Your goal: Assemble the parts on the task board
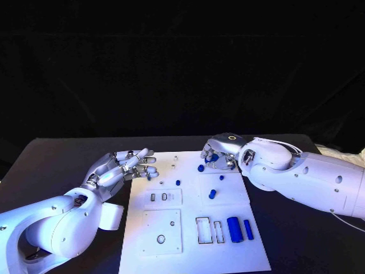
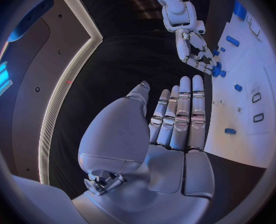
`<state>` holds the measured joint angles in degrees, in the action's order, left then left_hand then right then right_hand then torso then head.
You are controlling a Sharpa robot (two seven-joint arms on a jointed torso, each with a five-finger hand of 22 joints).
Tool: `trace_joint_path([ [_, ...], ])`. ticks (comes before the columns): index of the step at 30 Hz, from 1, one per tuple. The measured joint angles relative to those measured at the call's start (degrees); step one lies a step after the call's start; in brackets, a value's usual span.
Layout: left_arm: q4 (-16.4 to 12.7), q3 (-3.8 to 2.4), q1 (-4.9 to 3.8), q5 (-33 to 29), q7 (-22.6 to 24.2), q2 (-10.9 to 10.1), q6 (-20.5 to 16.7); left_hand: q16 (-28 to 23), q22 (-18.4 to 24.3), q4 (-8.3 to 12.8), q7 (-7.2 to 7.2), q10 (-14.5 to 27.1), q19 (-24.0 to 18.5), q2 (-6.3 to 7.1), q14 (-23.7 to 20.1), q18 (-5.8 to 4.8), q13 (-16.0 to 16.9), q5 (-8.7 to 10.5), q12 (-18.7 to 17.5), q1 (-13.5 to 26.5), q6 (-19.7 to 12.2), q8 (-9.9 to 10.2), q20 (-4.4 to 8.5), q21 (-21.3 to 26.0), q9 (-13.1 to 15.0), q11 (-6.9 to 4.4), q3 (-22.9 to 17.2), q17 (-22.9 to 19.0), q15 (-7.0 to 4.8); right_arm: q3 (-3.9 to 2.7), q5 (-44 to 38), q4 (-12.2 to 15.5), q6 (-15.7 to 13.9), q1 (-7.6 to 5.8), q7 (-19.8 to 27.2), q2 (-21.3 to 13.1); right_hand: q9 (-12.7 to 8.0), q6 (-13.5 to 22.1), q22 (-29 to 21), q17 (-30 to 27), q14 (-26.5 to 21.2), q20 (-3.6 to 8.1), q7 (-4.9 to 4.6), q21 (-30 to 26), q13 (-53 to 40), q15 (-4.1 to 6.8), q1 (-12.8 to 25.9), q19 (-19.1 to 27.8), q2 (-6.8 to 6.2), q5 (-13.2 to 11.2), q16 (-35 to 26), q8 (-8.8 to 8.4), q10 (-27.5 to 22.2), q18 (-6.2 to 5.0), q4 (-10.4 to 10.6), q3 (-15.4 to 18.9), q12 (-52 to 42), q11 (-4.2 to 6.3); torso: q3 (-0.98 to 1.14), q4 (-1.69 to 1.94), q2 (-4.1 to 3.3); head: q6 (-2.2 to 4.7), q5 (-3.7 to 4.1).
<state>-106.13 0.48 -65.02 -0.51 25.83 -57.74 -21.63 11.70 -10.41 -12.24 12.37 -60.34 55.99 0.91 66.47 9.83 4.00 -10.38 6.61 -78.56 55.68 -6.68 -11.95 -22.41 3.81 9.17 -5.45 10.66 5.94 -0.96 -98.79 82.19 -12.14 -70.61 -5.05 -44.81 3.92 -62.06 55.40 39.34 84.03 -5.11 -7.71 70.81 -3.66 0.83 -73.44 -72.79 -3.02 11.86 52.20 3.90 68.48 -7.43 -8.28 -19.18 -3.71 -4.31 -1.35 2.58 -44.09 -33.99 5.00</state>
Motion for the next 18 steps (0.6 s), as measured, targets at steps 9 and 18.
trace_joint_path([
  [9,-0.01,0.00,-0.01,-0.19,-0.27,-0.08,0.13,-0.23,-0.06,0.16,0.00,0.01,0.00,0.00,0.00,-0.01,-0.05,0.00,-0.20,0.00,0.00,0.00,0.00,0.00,0.00,0.01,0.16,0.14,0.00,0.00,-1.74,-0.78,1.67,-0.01,-0.40,1.04,0.00,0.00,3.86,4.72,0.00,-0.15,0.00,2.73,0.01,0.00,-0.31,-0.93,-0.31,-0.24,4.83,0.00,0.00,0.81,0.96,-0.96,0.00,0.00,-0.21,0.30,-0.58,-0.18,0.18],
  [18,-0.01,-0.01,-0.02,-0.28,-0.47,-0.20,0.19,-0.22,-0.05,0.16,0.00,0.02,0.00,0.16,0.19,-0.01,-0.05,0.00,-0.24,-0.16,0.00,0.29,0.00,-0.23,0.00,0.01,0.16,0.20,-0.19,0.00,-2.54,-1.42,2.84,0.06,-0.41,2.04,0.04,0.00,5.57,6.78,0.00,-0.32,0.00,3.75,0.02,0.00,-0.45,-1.51,-0.62,-0.47,6.72,0.00,-0.21,0.81,1.41,-1.41,0.00,-0.21,-0.30,0.50,-0.92,-0.23,0.03],
])
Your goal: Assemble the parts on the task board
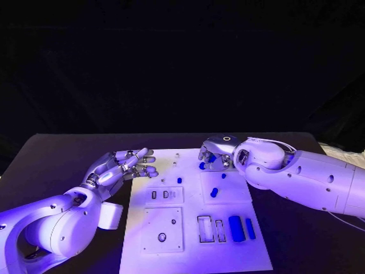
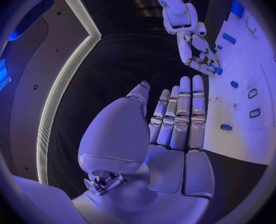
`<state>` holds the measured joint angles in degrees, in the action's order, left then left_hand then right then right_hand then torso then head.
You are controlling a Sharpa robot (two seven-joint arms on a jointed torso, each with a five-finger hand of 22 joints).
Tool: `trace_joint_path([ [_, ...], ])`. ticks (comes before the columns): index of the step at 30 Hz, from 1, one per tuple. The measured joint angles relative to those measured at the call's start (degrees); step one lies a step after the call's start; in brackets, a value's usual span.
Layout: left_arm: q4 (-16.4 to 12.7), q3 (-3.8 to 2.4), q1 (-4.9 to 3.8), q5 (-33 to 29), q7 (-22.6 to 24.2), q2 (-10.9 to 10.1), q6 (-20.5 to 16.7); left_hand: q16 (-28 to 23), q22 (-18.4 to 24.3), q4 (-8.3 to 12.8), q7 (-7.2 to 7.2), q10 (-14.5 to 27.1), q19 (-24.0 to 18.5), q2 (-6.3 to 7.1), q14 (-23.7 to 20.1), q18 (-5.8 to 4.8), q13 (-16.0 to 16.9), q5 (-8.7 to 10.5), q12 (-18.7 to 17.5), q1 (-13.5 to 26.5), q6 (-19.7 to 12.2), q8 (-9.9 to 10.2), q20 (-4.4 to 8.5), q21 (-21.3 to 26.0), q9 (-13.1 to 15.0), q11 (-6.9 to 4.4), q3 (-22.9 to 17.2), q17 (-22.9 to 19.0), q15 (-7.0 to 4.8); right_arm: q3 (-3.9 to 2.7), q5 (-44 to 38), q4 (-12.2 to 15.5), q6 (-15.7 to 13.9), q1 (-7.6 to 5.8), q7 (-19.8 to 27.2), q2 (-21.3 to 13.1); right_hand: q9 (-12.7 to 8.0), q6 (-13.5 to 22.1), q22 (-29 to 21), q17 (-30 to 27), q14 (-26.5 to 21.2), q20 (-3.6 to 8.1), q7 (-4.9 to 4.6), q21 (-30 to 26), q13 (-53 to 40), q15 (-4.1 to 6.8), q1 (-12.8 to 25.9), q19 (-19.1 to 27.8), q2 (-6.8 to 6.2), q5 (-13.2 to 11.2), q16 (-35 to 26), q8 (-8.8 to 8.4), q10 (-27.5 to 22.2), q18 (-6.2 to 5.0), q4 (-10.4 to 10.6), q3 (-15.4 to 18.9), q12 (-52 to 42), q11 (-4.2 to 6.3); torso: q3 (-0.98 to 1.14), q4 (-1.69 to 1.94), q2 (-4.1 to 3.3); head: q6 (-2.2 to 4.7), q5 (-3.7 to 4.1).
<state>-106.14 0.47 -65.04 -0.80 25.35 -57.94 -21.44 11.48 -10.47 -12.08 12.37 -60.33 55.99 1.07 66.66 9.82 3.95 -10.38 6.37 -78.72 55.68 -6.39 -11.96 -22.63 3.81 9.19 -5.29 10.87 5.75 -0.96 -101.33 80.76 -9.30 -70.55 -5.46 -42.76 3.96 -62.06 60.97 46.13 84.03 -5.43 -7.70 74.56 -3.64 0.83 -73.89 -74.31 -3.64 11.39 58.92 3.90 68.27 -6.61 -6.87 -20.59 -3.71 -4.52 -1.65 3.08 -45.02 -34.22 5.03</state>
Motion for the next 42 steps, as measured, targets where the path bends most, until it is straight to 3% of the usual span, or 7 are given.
trace_joint_path([
  [15,-0.01,0.00,0.00,-0.06,-0.26,-0.26,0.01,-0.24,-0.05,0.15,0.00,0.01,0.42,-0.16,0.00,-0.01,0.01,0.00,-0.42,-0.29,0.00,0.00,0.01,0.00,0.01,0.01,-0.15,0.24,0.00,-0.04,-0.38,-1.32,1.66,0.12,0.27,1.22,0.15,0.00,2.90,3.34,0.00,-0.21,0.00,2.21,0.01,0.00,-0.09,-1.22,-0.38,-0.62,3.51,0.00,0.29,0.69,1.10,-0.75,0.00,0.29,-0.12,0.13,-0.38,-0.10,0.08],
  [19,-0.05,-0.01,0.00,-0.07,-0.33,-0.30,0.00,-0.24,-0.06,0.15,0.00,0.01,0.42,-0.16,0.13,-0.01,0.01,0.00,-0.42,-0.29,0.00,0.00,0.01,0.00,0.01,0.01,-0.15,0.24,0.13,-0.08,-0.41,-1.42,1.81,0.12,0.48,1.38,0.21,-0.64,3.71,4.22,0.00,-0.01,0.59,2.71,-0.03,0.00,-0.11,-1.43,-0.35,-0.96,4.45,-0.01,0.72,0.89,1.54,-1.19,0.01,0.64,-0.13,0.15,-0.47,-0.15,-0.02],
  [24,-0.06,-0.01,-0.01,-0.07,-0.42,-0.36,0.00,-0.23,-0.10,0.15,0.00,0.01,0.42,-0.16,0.21,-0.01,0.01,0.00,-0.42,-0.29,0.00,0.00,0.01,0.00,0.01,0.01,-0.15,0.24,0.20,-0.12,-0.43,-1.45,1.30,0.12,0.87,1.43,0.46,-2.51,6.75,6.40,0.00,0.28,0.79,4.65,-0.25,0.00,-1.09,-3.05,0.63,-1.48,6.59,0.54,2.62,1.41,2.54,-2.17,0.11,1.11,-0.14,0.23,-0.55,-0.11,-0.14],
  [29,-0.05,-0.01,-0.01,-0.07,-0.50,-0.39,-0.01,-0.23,-0.10,0.15,0.00,0.01,0.42,-0.16,0.21,-0.01,0.01,0.00,-0.42,-0.29,0.00,0.24,0.01,-0.23,0.01,0.01,-0.16,0.37,0.20,0.06,-0.45,-0.85,-1.66,0.42,1.00,1.05,0.89,-3.55,10.97,7.63,0.00,0.51,0.65,6.88,-0.21,0.00,-1.92,-5.22,1.45,-3.46,7.88,0.84,3.94,1.82,2.90,-3.90,0.10,1.01,-0.16,0.27,-0.62,-0.02,-0.17],
  [32,-0.03,-0.01,-0.01,-0.08,-0.54,-0.45,-0.01,-0.23,-0.10,0.15,0.00,0.01,0.41,-0.16,0.21,-0.01,0.01,0.00,-0.42,-0.29,0.00,0.24,0.01,-0.22,0.01,0.01,-0.16,0.37,0.20,0.05,-0.42,-0.22,-3.96,0.45,0.98,0.92,0.89,-3.64,11.48,7.85,0.00,0.51,0.66,7.17,-0.21,0.00,-1.92,-5.22,1.45,-3.66,8.04,0.89,4.05,1.82,2.68,-4.44,0.07,0.94,-0.16,0.27,-0.64,0.06,-0.20],
  [35,0.00,-0.01,-0.01,-0.08,-0.57,-0.50,-0.01,-0.23,-0.10,0.15,0.00,0.01,0.41,-0.16,0.21,-0.01,0.01,0.00,-0.42,-0.29,0.00,0.24,0.01,-0.22,0.01,0.01,-0.16,0.37,0.20,-0.07,-0.32,0.28,-6.25,0.41,0.80,1.12,0.90,-3.81,11.65,7.92,0.00,0.51,0.49,7.17,-0.22,0.00,-1.92,-5.22,1.45,-4.00,8.31,0.90,4.06,2.67,2.60,-4.69,0.07,0.95,-0.21,0.30,-0.69,0.25,-0.27],
  [42,0.03,-0.01,-0.02,-0.09,-0.63,-0.52,-0.01,-0.23,-0.10,0.15,0.00,0.02,0.41,-0.16,0.35,0.00,-0.04,0.00,-0.42,-0.28,0.00,0.24,0.00,-0.22,0.01,0.02,-0.16,0.43,0.06,-0.22,-0.17,-0.51,-10.67,0.29,-0.10,3.33,0.91,-3.80,11.90,8.03,0.00,0.51,0.49,7.53,-0.23,0.00,-2.17,-5.22,1.21,-4.23,8.55,0.90,4.13,2.67,2.45,-5.12,0.09,1.00,-0.27,0.45,-0.77,0.51,-0.37],
])
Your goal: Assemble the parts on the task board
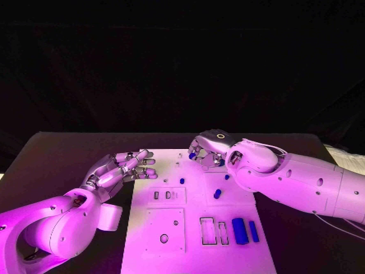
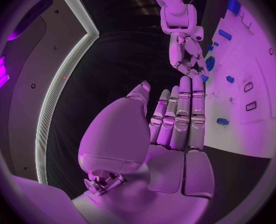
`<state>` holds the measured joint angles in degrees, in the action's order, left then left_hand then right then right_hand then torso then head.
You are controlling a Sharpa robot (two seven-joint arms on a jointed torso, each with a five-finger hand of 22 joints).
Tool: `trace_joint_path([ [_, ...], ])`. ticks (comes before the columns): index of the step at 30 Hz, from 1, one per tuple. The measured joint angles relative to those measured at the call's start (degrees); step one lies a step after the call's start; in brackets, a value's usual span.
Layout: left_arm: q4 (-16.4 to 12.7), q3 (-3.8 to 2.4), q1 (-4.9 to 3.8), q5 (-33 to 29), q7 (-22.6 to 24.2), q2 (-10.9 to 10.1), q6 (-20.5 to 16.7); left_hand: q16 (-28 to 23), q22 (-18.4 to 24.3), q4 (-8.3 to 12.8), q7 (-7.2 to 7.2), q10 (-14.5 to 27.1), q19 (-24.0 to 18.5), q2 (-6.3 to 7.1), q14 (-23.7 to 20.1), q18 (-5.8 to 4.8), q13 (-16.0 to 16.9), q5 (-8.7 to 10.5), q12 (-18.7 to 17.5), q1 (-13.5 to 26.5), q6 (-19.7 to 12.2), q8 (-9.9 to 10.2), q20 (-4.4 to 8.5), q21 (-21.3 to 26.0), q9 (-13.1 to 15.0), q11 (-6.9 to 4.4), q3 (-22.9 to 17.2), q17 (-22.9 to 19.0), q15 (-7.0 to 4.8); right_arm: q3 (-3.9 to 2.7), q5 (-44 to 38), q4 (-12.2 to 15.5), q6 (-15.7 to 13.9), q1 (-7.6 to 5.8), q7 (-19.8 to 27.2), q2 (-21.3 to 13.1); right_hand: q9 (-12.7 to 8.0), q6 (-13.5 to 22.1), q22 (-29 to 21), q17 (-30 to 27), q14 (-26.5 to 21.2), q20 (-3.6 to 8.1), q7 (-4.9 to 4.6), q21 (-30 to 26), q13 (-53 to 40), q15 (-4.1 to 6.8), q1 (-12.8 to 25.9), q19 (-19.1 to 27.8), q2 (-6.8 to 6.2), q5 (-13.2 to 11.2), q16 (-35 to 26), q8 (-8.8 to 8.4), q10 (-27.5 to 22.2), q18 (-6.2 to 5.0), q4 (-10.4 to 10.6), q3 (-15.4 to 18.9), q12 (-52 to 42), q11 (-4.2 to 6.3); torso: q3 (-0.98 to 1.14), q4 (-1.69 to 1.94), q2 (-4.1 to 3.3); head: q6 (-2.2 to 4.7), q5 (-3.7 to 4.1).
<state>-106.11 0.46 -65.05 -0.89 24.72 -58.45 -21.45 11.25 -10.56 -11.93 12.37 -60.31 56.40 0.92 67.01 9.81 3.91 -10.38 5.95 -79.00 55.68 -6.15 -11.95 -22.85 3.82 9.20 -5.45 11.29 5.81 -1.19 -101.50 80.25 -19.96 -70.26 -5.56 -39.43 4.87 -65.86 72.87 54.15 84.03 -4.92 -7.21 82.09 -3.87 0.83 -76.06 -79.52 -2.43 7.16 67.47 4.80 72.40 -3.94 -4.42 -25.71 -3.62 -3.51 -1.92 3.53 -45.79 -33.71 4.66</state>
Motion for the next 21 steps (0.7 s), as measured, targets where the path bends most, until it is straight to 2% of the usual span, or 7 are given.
trace_joint_path([
  [9,0.01,0.00,-0.01,-0.01,-0.03,0.02,0.01,0.00,0.00,0.00,0.00,0.00,0.00,0.00,0.00,-0.01,0.00,0.00,0.00,0.00,0.00,0.00,0.00,0.00,0.00,0.00,0.00,0.00,0.00,-0.03,0.09,-3.10,-1.96,-0.08,-0.93,3.81,0.02,0.03,0.14,0.14,0.00,0.00,-0.03,0.00,0.02,0.00,-0.22,0.00,-0.22,-0.43,0.33,-0.31,0.00,-0.01,0.21,-0.25,0.09,0.00,-0.06,0.10,-0.12,0.17,-0.28],
  [13,-0.05,0.00,-0.02,-0.02,-0.04,0.02,0.01,0.00,0.01,0.00,0.00,0.00,0.00,0.00,0.00,-0.01,0.00,0.00,0.00,0.00,0.00,0.00,0.00,0.00,0.00,0.00,0.00,-0.01,0.00,-0.03,0.10,-4.47,-1.90,-0.08,-1.26,5.15,0.76,0.24,0.28,0.25,0.00,-0.21,-0.23,0.00,0.04,0.00,-0.22,-0.20,-0.22,-0.74,0.33,-0.61,-0.10,0.00,0.49,-0.53,0.14,-0.14,-0.04,0.10,-0.18,0.17,-0.54],
  [21,-0.24,-0.01,-0.06,-0.03,-0.06,0.01,0.02,0.01,-0.05,0.00,0.00,0.00,0.00,0.00,-0.01,-0.01,0.01,0.00,-0.30,0.00,0.00,0.00,0.00,0.00,0.00,0.00,0.00,0.06,0.00,-0.03,0.09,-6.58,-0.81,-0.08,-2.08,7.17,0.79,0.32,0.28,0.24,0.00,-0.21,-0.31,0.23,0.13,0.00,-0.38,-0.20,-0.05,-0.90,0.55,-0.76,-0.20,0.00,0.53,-0.56,0.22,-0.24,-0.01,0.13,-0.25,0.09,-0.96],
])
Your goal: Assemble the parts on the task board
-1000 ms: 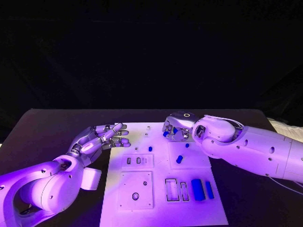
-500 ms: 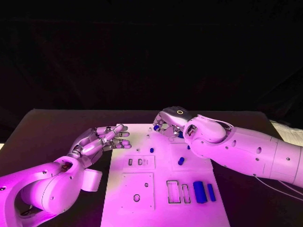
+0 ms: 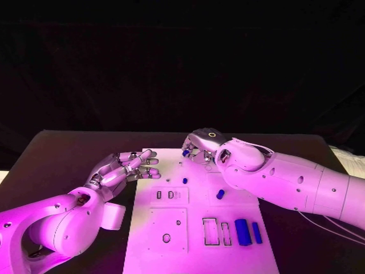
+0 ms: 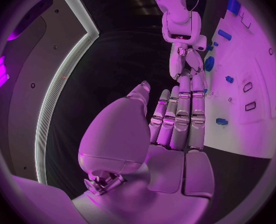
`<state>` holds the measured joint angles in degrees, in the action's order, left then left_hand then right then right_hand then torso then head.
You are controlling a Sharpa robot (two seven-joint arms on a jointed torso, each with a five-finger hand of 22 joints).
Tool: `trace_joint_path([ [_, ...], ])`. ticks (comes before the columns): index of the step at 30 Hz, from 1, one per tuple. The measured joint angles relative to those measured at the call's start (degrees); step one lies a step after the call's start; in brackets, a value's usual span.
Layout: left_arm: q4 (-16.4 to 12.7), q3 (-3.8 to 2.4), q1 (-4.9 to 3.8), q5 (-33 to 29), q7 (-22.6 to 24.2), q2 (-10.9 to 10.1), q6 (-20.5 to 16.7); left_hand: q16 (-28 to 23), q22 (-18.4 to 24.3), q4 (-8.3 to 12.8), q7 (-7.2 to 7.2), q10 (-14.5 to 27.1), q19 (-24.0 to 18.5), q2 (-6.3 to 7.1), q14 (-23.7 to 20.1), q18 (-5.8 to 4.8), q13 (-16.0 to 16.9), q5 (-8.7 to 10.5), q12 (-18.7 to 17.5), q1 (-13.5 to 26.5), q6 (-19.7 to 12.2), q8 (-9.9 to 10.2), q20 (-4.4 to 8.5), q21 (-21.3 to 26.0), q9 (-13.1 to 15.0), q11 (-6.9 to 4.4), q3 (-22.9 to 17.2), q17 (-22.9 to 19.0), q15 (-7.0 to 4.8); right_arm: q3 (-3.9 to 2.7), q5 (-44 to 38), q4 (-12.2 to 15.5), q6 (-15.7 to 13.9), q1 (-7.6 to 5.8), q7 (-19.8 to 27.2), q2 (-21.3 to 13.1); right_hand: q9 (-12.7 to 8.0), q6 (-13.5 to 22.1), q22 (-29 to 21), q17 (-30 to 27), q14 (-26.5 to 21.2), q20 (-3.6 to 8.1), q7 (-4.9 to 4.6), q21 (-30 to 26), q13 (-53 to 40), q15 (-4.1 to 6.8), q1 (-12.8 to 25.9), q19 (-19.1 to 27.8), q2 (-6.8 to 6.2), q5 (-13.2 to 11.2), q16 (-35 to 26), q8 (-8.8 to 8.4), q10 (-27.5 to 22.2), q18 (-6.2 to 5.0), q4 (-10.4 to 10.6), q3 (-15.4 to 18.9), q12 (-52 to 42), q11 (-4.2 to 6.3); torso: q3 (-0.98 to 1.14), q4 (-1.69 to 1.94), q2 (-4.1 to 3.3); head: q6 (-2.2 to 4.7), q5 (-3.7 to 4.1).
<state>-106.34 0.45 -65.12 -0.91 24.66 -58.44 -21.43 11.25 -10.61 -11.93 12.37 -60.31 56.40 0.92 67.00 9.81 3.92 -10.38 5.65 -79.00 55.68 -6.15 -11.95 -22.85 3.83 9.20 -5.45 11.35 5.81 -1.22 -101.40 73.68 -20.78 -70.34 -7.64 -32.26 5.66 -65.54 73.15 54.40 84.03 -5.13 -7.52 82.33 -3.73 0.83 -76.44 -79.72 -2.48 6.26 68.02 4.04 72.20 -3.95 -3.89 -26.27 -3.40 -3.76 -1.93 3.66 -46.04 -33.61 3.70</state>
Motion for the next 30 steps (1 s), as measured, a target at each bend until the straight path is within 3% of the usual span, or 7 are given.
trace_joint_path([
  [23,-0.18,-0.01,-0.09,-0.01,-0.13,0.00,0.12,0.00,0.01,0.16,0.00,0.00,0.00,0.00,-0.01,0.00,0.00,0.00,0.00,0.00,0.00,0.23,0.00,0.00,0.00,0.00,0.16,0.04,0.01,0.07,-0.79,-3.74,1.66,0.11,-2.52,3.63,0.04,1.16,-0.08,-0.46,0.00,-0.22,-0.52,0.00,-0.07,0.00,-0.01,0.22,0.01,-0.43,0.22,-0.53,-1.68,0.00,1.23,-0.08,0.13,-0.56,-0.02,-0.01,-0.10,0.01,-0.23],
  [30,-0.25,-0.01,-0.12,-0.02,-0.20,0.00,0.20,0.00,0.01,0.16,0.00,0.00,0.00,0.00,-0.01,0.00,0.01,0.00,0.00,0.00,0.00,0.23,0.00,0.00,0.00,0.00,0.16,0.04,0.01,0.07,-0.91,-4.92,2.49,0.09,-2.97,4.53,-0.07,2.76,-1.30,-2.14,-0.01,-0.89,-0.89,-0.12,0.05,-0.42,0.89,0.98,-1.33,-0.62,-0.44,-0.49,-3.45,0.00,1.95,-0.44,-0.10,-1.06,-0.06,0.07,-0.13,-0.02,-0.21],
])
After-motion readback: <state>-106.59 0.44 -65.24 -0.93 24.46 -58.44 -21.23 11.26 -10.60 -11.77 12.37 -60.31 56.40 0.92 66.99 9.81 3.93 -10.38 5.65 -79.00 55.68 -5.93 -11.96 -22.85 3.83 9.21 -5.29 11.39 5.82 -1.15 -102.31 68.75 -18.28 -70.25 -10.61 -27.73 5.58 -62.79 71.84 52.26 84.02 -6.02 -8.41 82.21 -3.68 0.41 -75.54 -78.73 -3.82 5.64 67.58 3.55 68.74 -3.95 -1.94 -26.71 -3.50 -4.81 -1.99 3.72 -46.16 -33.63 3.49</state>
